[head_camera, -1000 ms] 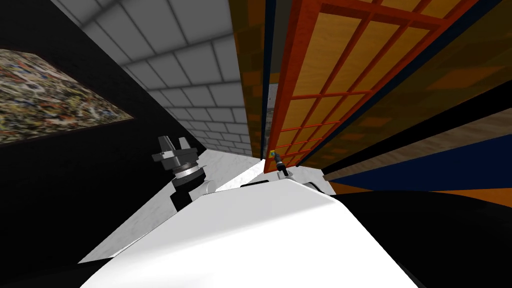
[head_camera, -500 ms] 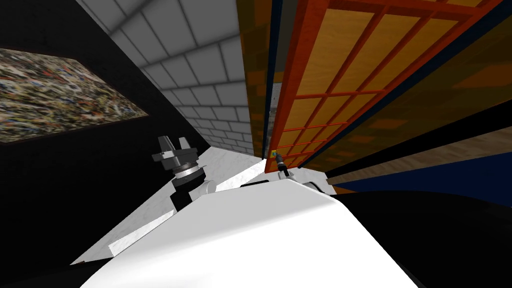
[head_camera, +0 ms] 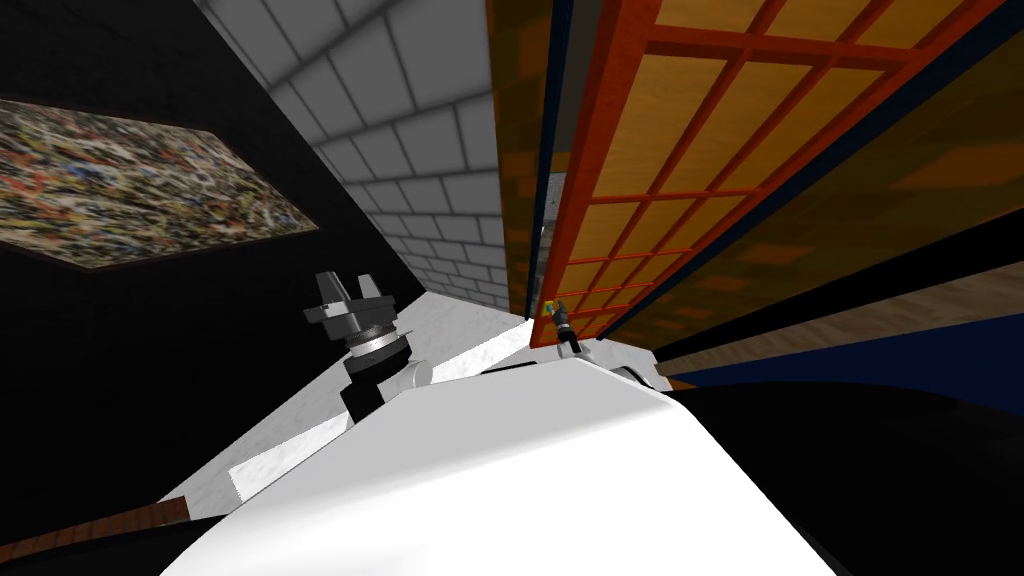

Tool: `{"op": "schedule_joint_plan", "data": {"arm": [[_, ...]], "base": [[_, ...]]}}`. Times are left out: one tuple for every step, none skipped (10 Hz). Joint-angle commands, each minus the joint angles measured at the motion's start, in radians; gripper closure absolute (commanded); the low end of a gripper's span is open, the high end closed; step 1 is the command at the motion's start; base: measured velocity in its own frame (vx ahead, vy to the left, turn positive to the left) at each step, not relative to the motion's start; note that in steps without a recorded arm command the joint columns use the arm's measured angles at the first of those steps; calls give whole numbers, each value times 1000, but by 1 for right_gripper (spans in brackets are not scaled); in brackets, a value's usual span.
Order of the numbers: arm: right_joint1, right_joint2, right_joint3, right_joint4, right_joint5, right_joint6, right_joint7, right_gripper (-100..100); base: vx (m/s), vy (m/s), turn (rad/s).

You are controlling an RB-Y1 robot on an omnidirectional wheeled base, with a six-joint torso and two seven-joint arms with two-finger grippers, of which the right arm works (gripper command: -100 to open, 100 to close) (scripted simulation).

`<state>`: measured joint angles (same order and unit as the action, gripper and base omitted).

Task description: Pull the door open

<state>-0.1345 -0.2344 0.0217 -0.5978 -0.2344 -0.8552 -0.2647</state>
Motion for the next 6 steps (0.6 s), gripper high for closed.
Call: {"op": "schedule_joint_plan", "data": {"arm": [[-14, 17, 15, 31, 1, -18, -11, -100], [-9, 16, 28, 23, -26, -21, -47, -100], [-4, 16, 41, 15, -55, -24, -71, -100], [-4, 16, 41, 15, -55, -24, -84, -100], [-4, 16, 41, 15, -55, -24, -84, -100], [2, 15, 56, 5, -87, -27, -123, -100]], "base": [[-11, 3, 4], [-24, -6, 64], [-51, -18, 118], [-42, -17, 63], [-17, -8, -14], [-37, -6, 112]]}}
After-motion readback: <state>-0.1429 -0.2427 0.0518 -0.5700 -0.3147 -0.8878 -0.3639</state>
